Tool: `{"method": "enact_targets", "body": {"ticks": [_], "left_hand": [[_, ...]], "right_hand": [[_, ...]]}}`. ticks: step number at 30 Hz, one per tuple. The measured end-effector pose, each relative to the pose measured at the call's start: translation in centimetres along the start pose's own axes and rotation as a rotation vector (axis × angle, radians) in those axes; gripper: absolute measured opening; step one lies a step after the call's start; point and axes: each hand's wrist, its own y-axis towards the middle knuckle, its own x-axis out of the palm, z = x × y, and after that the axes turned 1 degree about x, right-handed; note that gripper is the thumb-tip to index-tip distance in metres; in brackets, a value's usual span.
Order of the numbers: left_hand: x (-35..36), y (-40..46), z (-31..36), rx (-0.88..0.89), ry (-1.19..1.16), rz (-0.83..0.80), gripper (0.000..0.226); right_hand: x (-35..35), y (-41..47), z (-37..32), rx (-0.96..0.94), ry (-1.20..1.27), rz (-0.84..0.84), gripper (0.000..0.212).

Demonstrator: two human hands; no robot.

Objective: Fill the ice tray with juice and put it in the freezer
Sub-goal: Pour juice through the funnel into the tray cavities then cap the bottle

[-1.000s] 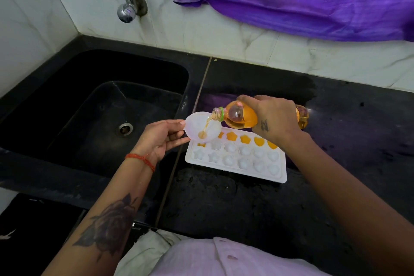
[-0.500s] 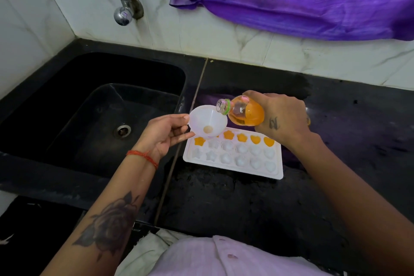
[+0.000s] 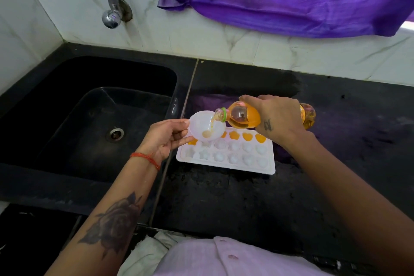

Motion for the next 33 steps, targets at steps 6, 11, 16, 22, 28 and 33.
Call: {"method": "enact_targets", "body": {"ticks": [6,11,16,22,28,33], "left_hand": [[0.1,-0.1,-0.1,0.002,-0.009,0.010,0.010],[0.1,-0.1,0.1,0.014,-0.008,0.004,0.013],[0.4,-0.1,0.4,0.023,-0.019,-0.023,0.011],[1.7,-0.1,0.0,-0.001,-0.010,-0.083,0.010],[2.7,0.1,-0.8,-0.033,0.024,-0.103,0.012],[3.2,0.3,-1.1,-0.049,0.028,-0.101,0.008]], "right_hand": [[-0.2,0.1,0.0,0.007,0.013,0.004,0.061],[-0.4,0.1,0.0,0.029,0.041,-0.003,0.060],[-0.8,-0.2,0.2,0.064,0.102,-0.035,0.064],[-0.6,-1.0,0.9,0.078,0.088,-0.019,0.065],[0.0,-1.8,1.6,0.089,0.012,-0.014,0.063],[0.4,-2.2,2.2,0.088,-0.010,-0.029,0.058]]}}
